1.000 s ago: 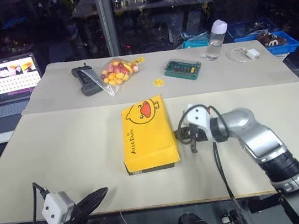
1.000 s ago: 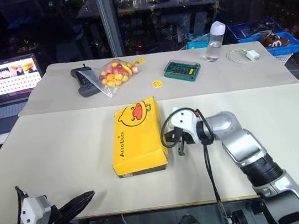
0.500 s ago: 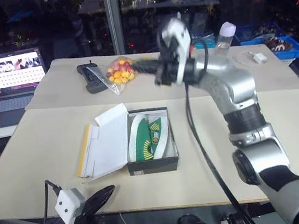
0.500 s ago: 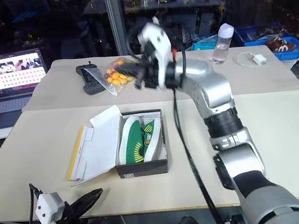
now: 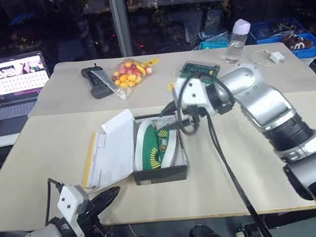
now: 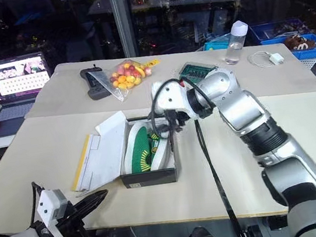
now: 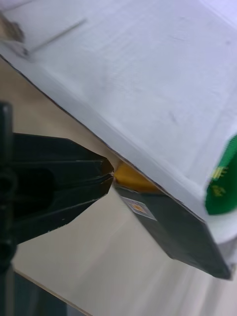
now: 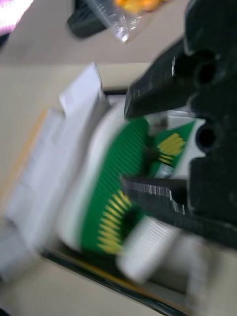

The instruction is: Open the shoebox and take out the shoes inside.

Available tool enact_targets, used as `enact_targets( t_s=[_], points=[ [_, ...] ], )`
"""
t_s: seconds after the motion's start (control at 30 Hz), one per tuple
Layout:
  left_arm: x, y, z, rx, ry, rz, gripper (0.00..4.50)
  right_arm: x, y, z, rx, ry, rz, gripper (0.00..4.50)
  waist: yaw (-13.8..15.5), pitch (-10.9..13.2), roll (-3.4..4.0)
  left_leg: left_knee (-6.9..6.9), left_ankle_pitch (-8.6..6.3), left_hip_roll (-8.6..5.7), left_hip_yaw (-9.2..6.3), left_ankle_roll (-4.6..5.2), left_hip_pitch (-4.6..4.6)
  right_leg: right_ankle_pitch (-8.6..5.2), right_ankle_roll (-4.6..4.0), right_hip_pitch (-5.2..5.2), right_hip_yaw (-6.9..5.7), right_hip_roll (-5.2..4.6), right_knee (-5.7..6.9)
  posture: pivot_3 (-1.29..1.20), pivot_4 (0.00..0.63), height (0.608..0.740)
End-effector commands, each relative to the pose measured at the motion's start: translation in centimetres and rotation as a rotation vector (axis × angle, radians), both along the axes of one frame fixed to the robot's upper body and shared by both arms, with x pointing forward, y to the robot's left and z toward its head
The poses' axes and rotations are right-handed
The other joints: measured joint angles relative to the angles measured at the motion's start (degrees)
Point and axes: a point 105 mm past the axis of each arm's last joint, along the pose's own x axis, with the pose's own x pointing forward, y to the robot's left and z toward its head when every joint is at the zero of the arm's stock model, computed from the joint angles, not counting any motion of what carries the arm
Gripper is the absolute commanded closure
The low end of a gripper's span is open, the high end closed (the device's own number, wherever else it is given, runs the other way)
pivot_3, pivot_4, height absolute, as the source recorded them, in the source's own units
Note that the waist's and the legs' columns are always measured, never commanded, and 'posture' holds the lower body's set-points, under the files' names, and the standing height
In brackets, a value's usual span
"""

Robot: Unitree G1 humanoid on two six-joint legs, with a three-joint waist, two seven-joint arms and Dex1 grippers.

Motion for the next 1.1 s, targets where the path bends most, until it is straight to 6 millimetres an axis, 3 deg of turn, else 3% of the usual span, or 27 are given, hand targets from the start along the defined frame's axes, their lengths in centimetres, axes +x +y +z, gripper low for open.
enact_targets(
  t_s=[0.03, 0.07, 0.2, 0.37, 0.6, 0.73, 0.97, 1.1],
  points=[
    [-0.4, -1.5, 0.7, 0.008, -0.027, -0.071, 4.5, -1.7, -0.5, 0.3, -0.182, -0.142, 0.158, 0.56, 0.03, 0.0, 0.0, 0.0, 0.0, 0.01, -0.01, 0.0, 0.02, 0.01, -0.01, 0.0, -0.03, 0.01, 0.01, 0.0, 0.15, 0.697],
    [-0.3, -1.7, 0.9, 0.002, -0.03, -0.077, 4.5, -1.8, -0.8, 0.1, -0.229, -0.169, 0.177, 0.28, 0.03, 0.0, 0.0, 0.0, 0.0, 0.02, 0.0, 0.0, 0.03, 0.01, -0.01, 0.01, -0.03, 0.0, 0.02, 0.0, 0.15, 0.697],
    [0.0, -1.6, 3.4, 0.006, -0.09, -0.126, 4.5, -1.0, -1.7, -1.1, -0.381, -0.3, 0.228, 0.28, -0.03, 0.01, -0.01, 0.0, 0.01, 0.02, -0.01, 0.01, 0.06, 0.01, -0.01, 0.01, -0.04, 0.01, 0.04, 0.0, 0.15, 0.697],
    [0.9, -0.6, 6.8, 0.076, -0.149, -0.224, 4.5, -0.3, -1.5, -1.6, -0.401, -0.346, 0.25, 0.28, 0.06, 0.05, -0.06, 0.0, 0.04, 0.02, -0.02, 0.0, 0.09, 0.01, -0.02, 0.02, -0.06, 0.01, 0.11, 0.0, 0.15, 0.697],
    [2.2, 0.5, 11.2, 0.103, -0.081, -0.373, 4.5, 0.0, -0.4, -1.8, -0.389, -0.356, 0.288, 0.28, 0.1, 0.22, -0.04, -0.01, 0.1, 0.02, -0.02, -0.01, 0.1, 0.0, -0.02, 0.03, -0.07, 0.01, 0.15, 0.0, 0.15, 0.697],
    [2.3, 0.8, 11.3, 0.09, -0.034, -0.387, 4.5, 0.0, 0.3, -2.1, -0.386, -0.364, 0.314, 0.28, -0.14, 0.31, -0.02, -0.03, 0.1, 0.02, -0.01, -0.01, 0.08, -0.02, -0.01, 0.02, -0.07, 0.01, 0.14, 0.0, 0.15, 0.697],
    [3.2, 2.4, 10.0, 0.104, 0.002, -0.329, 4.5, 0.3, 0.2, -0.2, -0.372, -0.372, 0.315, 0.28, -0.01, 0.56, 0.0, -0.07, 0.1, 0.02, -0.04, -0.01, 0.07, 0.02, -0.09, 0.0, -0.11, 0.01, 0.18, 0.0, 0.15, 0.697],
    [3.3, 2.5, 9.5, 0.105, 0.006, -0.316, 4.5, -0.3, 0.8, -0.9, -0.361, -0.33, 0.353, 0.28, -0.02, 0.56, 0.01, -0.07, 0.1, 0.02, -0.05, -0.01, 0.07, 0.02, -0.09, 0.01, -0.12, 0.01, 0.18, 0.0, 0.15, 0.697]
  ],
)
